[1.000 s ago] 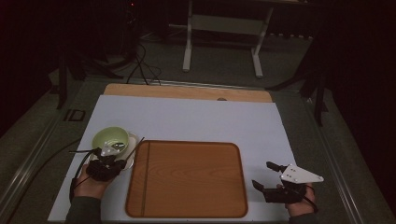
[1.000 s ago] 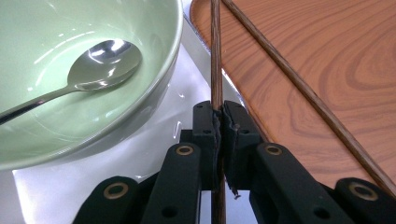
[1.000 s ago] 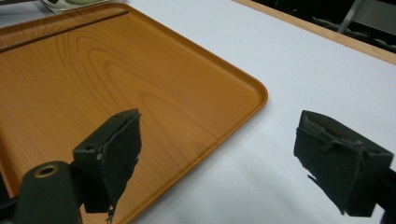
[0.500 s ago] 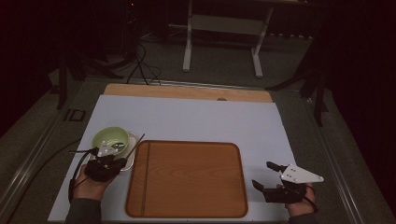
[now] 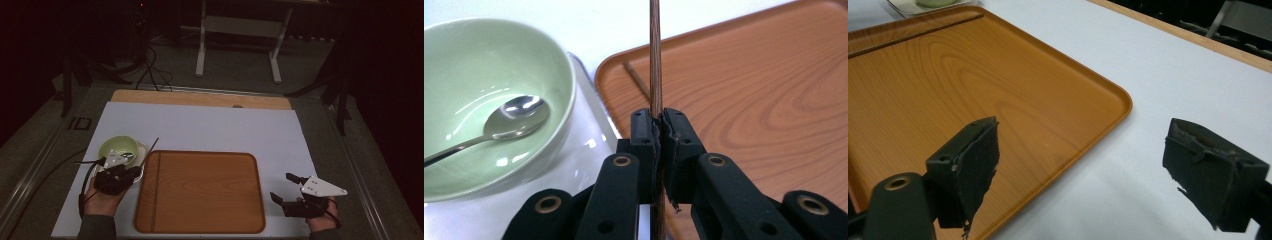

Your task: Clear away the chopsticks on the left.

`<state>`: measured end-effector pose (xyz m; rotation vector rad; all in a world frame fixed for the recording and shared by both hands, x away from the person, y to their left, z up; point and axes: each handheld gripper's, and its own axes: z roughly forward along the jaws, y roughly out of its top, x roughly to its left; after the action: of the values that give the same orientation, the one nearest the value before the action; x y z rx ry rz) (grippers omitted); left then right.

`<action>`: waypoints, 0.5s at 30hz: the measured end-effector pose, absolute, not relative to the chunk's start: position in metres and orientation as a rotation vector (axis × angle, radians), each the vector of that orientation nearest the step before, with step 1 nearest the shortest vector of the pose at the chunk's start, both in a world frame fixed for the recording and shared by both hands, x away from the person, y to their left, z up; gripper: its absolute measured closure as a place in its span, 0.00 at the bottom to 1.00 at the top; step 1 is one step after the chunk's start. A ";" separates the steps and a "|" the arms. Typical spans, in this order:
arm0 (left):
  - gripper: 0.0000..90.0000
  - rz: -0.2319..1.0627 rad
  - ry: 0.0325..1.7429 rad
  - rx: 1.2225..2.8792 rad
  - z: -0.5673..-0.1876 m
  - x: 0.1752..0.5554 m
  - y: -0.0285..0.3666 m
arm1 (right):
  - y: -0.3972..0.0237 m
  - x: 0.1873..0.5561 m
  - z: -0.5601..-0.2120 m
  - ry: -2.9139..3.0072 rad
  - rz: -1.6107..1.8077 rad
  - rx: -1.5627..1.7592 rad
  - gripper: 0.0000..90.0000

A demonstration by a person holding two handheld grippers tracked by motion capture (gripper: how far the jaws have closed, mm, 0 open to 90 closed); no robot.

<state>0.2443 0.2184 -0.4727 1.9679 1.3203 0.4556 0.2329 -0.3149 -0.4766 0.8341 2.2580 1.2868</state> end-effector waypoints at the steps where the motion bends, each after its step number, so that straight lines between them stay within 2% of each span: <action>1: 0.95 0.452 1.319 1.960 -0.472 0.244 0.217 | -0.315 0.233 -0.477 2.259 1.285 0.833 0.16; 15: 0.95 0.441 1.299 1.896 -0.467 0.242 0.198 | -0.315 0.233 -0.476 2.248 1.297 0.833 0.16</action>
<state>0.2421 0.1975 -0.4666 1.8959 1.2993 0.4410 0.2327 -0.3147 -0.4758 0.8330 2.2480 1.2971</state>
